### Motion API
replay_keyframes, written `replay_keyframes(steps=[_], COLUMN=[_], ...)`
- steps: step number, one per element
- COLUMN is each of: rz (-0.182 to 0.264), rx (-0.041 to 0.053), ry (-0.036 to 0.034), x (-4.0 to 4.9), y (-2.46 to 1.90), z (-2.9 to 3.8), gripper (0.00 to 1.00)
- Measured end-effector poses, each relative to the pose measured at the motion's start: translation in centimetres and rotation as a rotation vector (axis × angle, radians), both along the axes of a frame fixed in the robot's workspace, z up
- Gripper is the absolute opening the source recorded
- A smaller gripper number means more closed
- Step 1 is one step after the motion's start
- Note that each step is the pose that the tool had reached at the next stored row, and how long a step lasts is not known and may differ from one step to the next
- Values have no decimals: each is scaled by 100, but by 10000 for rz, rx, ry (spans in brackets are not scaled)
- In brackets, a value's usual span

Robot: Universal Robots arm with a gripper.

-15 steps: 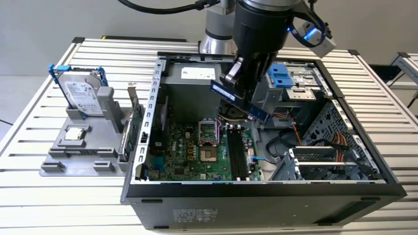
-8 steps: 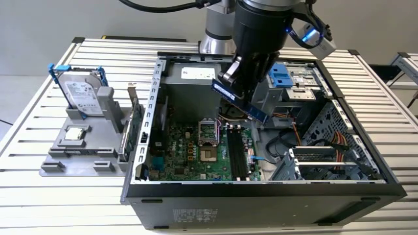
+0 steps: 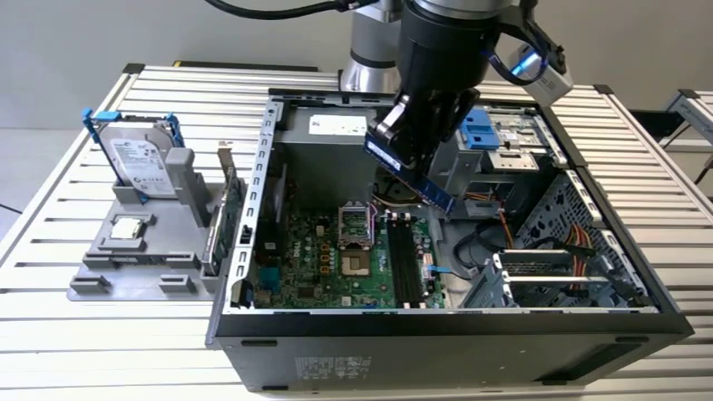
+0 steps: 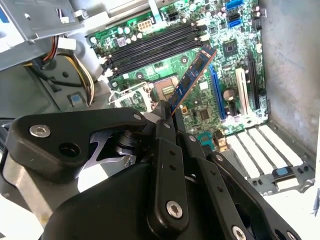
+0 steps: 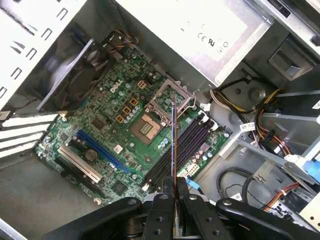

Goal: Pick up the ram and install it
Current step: 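Insert the ram into the slot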

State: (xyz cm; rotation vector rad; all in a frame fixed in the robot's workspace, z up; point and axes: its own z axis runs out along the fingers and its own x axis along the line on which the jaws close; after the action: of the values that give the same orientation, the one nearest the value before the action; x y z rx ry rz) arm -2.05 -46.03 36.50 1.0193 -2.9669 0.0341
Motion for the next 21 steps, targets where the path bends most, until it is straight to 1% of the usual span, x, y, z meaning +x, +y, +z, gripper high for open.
replay_keyframes(steps=[21], rz=[-1873], rx=[-3], ry=[1], x=[0], y=[1], z=[-2], gripper=[0])
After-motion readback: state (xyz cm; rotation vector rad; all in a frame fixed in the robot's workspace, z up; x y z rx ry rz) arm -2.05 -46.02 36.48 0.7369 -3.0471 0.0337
